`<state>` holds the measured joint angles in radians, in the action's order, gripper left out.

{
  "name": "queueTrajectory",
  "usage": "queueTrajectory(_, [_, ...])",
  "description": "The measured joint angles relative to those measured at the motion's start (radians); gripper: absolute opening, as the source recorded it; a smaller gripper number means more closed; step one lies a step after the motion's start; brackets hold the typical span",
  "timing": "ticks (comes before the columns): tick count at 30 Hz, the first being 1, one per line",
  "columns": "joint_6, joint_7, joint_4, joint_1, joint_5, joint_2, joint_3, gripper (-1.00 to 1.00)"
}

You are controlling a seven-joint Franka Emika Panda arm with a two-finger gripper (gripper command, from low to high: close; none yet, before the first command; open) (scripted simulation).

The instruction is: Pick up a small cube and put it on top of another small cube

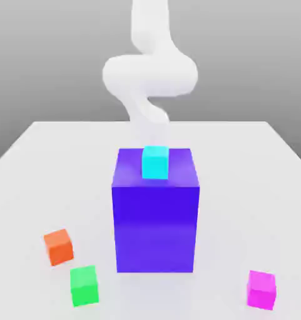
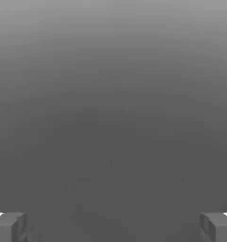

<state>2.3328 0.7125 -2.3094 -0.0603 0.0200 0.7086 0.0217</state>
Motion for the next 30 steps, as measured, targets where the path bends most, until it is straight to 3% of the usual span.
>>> queueTrajectory(10, [0.130, -0.363, -0.037, -0.203, 0.094, -0.371, 0.046, 0.00])
queueTrajectory(17, [0.222, -0.593, -0.064, -0.285, 0.133, -0.624, 0.008, 0.00])
queueTrajectory(30, [0.440, -0.791, -0.089, -0.387, -0.024, -1.080, -0.025, 0.00])
